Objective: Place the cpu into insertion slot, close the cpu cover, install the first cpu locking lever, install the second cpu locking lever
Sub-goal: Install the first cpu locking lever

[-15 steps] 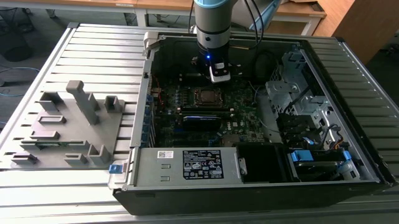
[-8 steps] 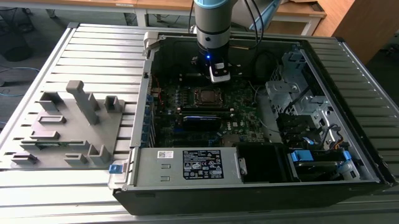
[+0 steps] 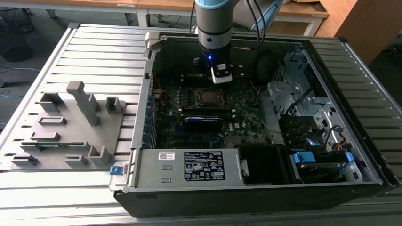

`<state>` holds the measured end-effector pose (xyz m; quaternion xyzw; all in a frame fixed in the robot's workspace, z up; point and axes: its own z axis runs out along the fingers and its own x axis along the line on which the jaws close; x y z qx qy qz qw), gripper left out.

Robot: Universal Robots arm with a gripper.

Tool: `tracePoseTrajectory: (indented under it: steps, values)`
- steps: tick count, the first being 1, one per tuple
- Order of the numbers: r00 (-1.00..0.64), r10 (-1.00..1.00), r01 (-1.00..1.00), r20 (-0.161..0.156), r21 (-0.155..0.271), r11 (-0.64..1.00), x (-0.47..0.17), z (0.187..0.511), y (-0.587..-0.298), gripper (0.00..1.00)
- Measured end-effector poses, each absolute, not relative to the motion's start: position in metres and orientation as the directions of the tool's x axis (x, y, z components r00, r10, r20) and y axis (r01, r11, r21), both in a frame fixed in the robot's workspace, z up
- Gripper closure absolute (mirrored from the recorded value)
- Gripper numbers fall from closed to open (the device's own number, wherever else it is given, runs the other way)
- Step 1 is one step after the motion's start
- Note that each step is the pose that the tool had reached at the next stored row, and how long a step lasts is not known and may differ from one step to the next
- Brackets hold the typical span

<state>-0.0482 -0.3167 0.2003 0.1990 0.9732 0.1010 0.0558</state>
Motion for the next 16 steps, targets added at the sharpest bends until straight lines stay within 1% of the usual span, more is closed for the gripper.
tracePoseTrajectory:
  steps: [16]
  values:
    - [-0.914, 0.399, 0.374, -0.078, 0.223, 0.9, -0.05, 0.199, -0.3168, 0.89]
